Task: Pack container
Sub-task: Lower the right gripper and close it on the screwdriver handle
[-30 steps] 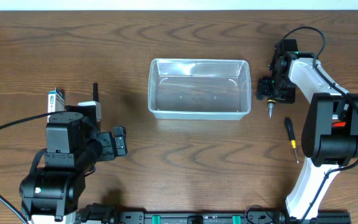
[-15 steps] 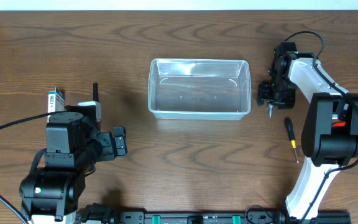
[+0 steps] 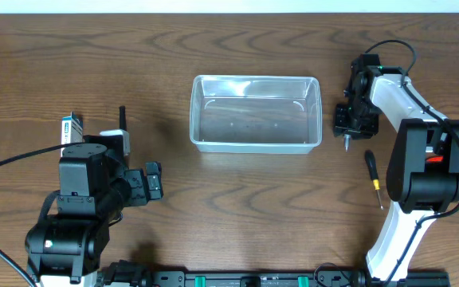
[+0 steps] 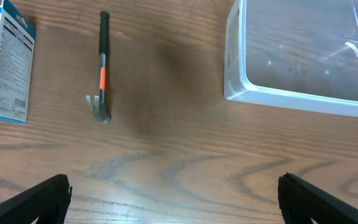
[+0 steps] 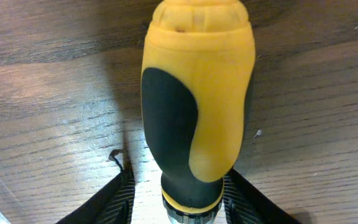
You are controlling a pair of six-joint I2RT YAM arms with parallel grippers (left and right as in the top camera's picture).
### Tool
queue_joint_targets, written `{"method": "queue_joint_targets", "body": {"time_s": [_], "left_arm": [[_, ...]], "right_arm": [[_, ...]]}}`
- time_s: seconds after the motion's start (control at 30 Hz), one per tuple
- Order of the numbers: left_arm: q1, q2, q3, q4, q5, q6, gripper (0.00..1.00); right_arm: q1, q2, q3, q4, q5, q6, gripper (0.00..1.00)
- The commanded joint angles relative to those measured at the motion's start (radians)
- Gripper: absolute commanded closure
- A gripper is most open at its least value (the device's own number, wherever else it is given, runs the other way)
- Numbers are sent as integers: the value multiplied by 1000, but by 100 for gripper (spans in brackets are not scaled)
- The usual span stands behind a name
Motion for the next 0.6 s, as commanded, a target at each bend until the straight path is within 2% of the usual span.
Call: {"method": "queue_joint_targets", "body": {"time_s": [0.0,0.13,0.23,0.4,0.57], "left_arm": [[-2,-3,20,-3,-9,-9,2],[-2,-3,20,-3,-9,-9,2],[-2,-3,20,-3,-8,-9,2],[-2,-3,20,-3,-9,-9,2],[-2,-3,20,-3,-8,-9,2]], "right_arm": [[6,47,-9,6,-5,7,55],[6,47,-9,6,-5,7,57],[6,47,-9,10,-5,7,67],[6,47,-9,22,-5,7,69],[6,47,-9,38,-5,7,82]]}}
